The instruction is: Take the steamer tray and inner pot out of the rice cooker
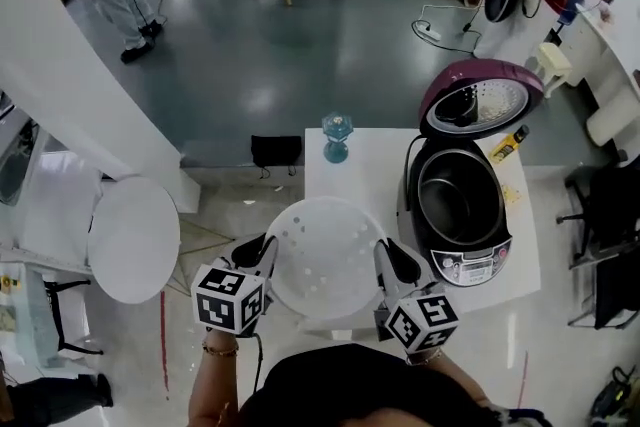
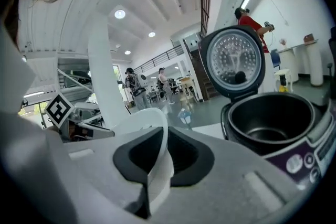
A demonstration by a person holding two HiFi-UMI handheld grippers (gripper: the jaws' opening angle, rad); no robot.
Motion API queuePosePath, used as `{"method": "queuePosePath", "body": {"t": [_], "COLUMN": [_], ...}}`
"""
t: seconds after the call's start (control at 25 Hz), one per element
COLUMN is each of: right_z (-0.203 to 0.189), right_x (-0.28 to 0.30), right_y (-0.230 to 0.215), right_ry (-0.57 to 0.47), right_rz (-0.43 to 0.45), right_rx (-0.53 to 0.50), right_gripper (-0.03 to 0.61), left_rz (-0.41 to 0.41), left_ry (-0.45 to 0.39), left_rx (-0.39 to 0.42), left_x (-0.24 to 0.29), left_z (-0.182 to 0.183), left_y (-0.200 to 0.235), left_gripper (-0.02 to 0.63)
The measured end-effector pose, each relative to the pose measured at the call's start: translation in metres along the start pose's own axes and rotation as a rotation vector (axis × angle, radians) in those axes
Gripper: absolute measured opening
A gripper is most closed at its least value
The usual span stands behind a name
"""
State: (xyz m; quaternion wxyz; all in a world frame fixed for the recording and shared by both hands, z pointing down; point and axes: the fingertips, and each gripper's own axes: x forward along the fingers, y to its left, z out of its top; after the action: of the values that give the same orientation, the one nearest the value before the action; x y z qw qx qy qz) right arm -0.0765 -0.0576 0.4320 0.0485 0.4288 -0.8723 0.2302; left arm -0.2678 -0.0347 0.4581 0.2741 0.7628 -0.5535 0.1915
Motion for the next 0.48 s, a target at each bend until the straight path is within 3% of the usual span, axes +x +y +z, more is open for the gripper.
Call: {"method": "queuePosePath", "body": {"t": [0.08,0.24,0.48], "right_z": [-0.024,-0.067,-0.118], "right_x": [0.005,0.01,0.016], "right_y": [-0.004,-0.014,-0.05], "right_ry": [0.048,0.113,0.136], "right_rz": [-0.032,-0.097,-0.235], "right_rx": [0.04,0.123,0.372], "right_gripper": [0.034,0.034,0.034], "left_rz": [-0.024,-0.007,-0.108], "left_ry": [0.041,0.133,0.183], "left_rx": [-0.003,0.092,0.159], "left_x": [0.009,0.035,0.095], "left_z": [-0.017,-0.042,-0.044], "left_y": [0.006,0.017,0.015], "left_gripper": [0.034,0.034,0.028]}}
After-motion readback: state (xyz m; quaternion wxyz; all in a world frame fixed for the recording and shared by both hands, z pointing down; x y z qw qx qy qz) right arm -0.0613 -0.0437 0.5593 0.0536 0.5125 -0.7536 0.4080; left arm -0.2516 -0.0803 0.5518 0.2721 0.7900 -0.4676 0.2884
